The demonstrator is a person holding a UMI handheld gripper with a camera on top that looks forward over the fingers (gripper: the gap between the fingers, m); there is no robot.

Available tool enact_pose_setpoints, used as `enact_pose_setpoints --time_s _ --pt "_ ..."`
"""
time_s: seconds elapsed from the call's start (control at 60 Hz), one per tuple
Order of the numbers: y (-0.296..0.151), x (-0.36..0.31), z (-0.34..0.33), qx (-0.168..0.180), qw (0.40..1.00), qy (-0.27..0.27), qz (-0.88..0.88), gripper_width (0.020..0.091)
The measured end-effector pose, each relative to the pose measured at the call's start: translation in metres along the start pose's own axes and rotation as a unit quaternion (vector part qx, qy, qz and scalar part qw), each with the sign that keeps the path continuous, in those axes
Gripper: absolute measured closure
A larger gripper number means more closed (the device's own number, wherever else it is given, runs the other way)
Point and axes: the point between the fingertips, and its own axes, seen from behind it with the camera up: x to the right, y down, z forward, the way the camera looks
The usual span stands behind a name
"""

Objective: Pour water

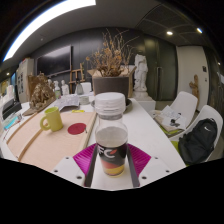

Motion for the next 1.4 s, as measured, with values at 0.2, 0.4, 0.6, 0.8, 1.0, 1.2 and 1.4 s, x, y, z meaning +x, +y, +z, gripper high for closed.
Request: enact_pose_setpoints --time_s 0.2,0.4,0.6,0.8,1.0,1.2,1.4 --pt "-0.001 0.003 0.007 0.010 1.000 0.001 0.000 0.0740" --pt "-0.003 0.005 0.008 -0.004 1.000 0.011 -0.011 0.0839" --pt "-0.048 0.011 0.009 0.004 0.995 0.061 -0.073 0.0841" --pt "-0.137 -0.015 0.024 0.043 0.972 0.117 -0.199 0.0840" --pt "-0.209 -0.082 0.058 0.082 0.894 0.164 -0.410 0.0840" --pt "-0.212 -0.147 0.112 0.083 0.772 0.171 -0.606 0.0841" --pt "-0.198 -0.177 0.148 0.075 0.644 0.181 -0.740 0.0841"
